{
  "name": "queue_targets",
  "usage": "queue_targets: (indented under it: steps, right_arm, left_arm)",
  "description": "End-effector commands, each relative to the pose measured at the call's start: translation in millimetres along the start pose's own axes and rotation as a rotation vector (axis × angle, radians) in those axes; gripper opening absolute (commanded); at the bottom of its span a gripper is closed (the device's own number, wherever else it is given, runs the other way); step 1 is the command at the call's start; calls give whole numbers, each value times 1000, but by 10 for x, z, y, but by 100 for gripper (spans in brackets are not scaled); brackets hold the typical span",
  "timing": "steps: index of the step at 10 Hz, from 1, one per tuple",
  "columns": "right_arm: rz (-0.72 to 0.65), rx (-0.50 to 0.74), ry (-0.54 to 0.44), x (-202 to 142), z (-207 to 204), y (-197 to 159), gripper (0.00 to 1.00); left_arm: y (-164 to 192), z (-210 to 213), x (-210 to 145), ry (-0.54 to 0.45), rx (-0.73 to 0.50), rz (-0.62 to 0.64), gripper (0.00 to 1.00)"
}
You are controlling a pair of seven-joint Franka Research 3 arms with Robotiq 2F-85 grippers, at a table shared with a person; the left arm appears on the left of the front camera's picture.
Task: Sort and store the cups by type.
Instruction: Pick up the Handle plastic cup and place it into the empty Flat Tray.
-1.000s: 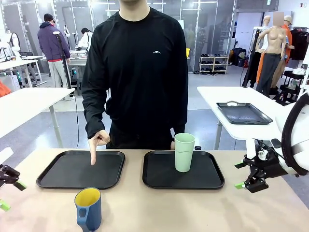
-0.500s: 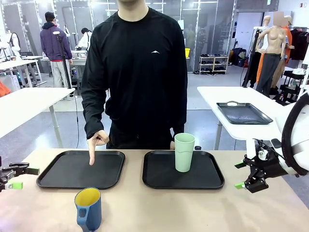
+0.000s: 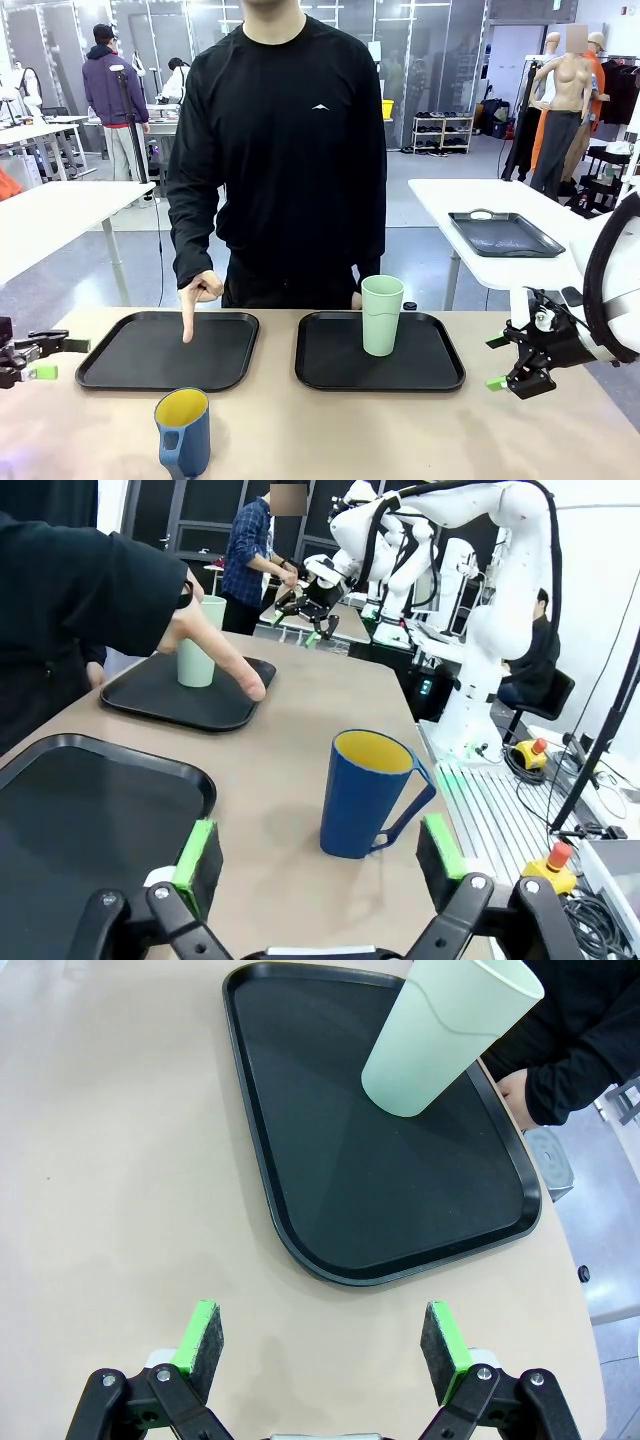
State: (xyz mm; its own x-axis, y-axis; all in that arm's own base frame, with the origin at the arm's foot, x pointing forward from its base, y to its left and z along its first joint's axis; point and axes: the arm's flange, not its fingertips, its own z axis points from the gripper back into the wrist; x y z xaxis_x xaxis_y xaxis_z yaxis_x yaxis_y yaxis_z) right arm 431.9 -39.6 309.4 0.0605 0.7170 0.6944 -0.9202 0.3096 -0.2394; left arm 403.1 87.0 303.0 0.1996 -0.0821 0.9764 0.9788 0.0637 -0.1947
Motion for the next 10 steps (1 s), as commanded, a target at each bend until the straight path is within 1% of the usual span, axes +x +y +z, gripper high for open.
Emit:
queue_targets:
  steps: [1, 5, 6, 7, 8, 9, 10]
  right_arm:
    - [-1, -5, -12, -10, -13, -26, 100]
    - [-1, -5, -12, -10, -13, -26, 100]
    - [-1, -5, -12, -10, -13, -26, 100]
    - [-1, -5, -12, -10, -13, -26, 100]
    - [-1, -5, -12, -10, -13, -26, 100]
    - [-1, -5, -12, -10, -13, -26, 100]
    - [-1, -5, -12, -10, -13, -26, 100]
  left_arm:
    - [-34, 27, -21, -1, 3, 3, 100]
    - [-18, 39, -20, -3, 9, 5, 100]
    - [-84, -85, -126, 31, -9, -77, 100]
    - [-119, -116, -229, 51, -11, -137, 100]
    - [-145, -145, -309, 23, -30, -201, 100]
    - [-176, -205, -377, 34, -23, -271, 100]
    - [-211, -341, -479, 23, -37, -321, 100]
